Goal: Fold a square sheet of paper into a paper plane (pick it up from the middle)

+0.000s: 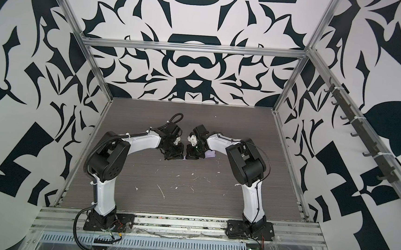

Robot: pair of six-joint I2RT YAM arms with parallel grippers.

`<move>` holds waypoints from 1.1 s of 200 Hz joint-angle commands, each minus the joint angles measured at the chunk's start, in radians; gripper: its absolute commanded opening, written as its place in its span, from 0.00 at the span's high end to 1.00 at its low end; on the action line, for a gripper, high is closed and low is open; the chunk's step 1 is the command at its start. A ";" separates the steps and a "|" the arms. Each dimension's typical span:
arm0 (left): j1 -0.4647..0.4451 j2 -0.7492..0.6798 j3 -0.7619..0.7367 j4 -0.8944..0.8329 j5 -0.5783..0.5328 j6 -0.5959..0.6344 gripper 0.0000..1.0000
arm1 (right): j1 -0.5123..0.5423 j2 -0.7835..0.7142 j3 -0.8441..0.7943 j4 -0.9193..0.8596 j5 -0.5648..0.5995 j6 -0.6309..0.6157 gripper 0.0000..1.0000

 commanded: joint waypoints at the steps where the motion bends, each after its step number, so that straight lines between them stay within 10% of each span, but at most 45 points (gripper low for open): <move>1: 0.002 0.066 -0.019 -0.108 -0.057 -0.009 1.00 | 0.012 0.011 0.024 0.007 -0.028 -0.014 1.00; 220: 0.011 -0.018 0.062 -0.060 0.027 0.034 0.92 | -0.155 -0.327 -0.170 -0.101 0.269 -0.032 1.00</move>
